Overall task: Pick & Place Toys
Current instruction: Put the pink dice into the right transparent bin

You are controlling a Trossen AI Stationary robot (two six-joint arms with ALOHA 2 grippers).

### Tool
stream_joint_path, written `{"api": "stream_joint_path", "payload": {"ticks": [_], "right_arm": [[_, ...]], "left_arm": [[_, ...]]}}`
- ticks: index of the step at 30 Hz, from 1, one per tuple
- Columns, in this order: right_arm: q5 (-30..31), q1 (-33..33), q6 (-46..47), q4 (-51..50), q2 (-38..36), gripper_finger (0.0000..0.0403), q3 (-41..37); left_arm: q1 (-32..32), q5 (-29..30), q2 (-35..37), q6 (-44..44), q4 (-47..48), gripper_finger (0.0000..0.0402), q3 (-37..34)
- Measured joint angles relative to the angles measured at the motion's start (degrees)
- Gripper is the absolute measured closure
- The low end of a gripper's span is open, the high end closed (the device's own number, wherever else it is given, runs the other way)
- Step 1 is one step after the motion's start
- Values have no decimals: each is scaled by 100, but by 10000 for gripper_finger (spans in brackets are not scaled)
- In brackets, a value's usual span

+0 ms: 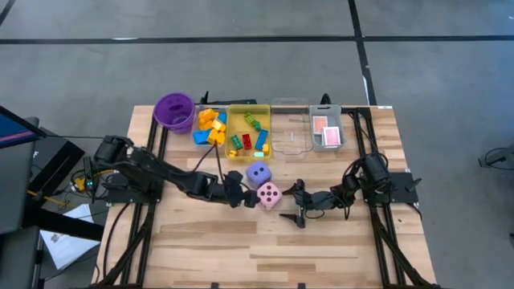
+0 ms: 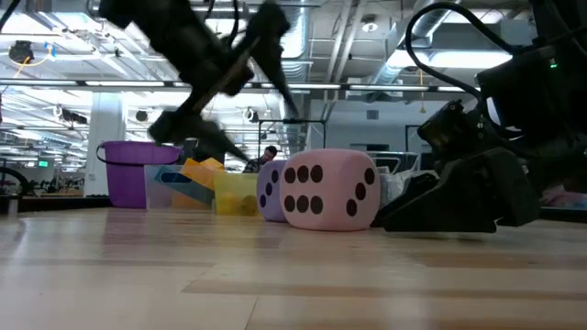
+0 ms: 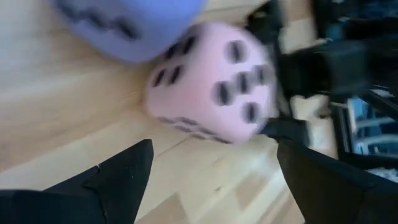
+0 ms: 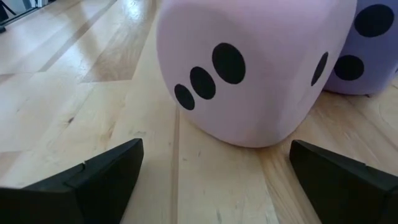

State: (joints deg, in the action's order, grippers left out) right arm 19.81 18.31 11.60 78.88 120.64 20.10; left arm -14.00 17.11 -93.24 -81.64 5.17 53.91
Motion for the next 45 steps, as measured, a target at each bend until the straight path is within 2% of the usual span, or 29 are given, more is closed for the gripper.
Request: {"api": "stream_joint_path", "payload": {"ticks": [7, 12, 20, 25, 36, 45], "right_arm": [[27, 0, 0, -23, -2, 3, 15], [74, -1, 2, -42, -2, 3, 15], [75, 3, 0, -45, -2, 3, 15], [57, -4, 0, -43, -2, 3, 15], [85, -11, 62, -17, -4, 3, 25], [97, -9, 61, -87, 2, 3, 419]], "left_arm": [[18, 88, -835, -1228, -613, 64, -189], [-13, 5, -1233, -1330, -1372, 64, -192], [-9, -1, -1234, -1310, -1939, 64, -218], [-90, -208, -1236, -1331, -2010, 64, -224], [-256, -185, -1236, -1379, -2074, 64, -225], [-260, -215, -1225, -1379, -2279, 64, -216]]}}
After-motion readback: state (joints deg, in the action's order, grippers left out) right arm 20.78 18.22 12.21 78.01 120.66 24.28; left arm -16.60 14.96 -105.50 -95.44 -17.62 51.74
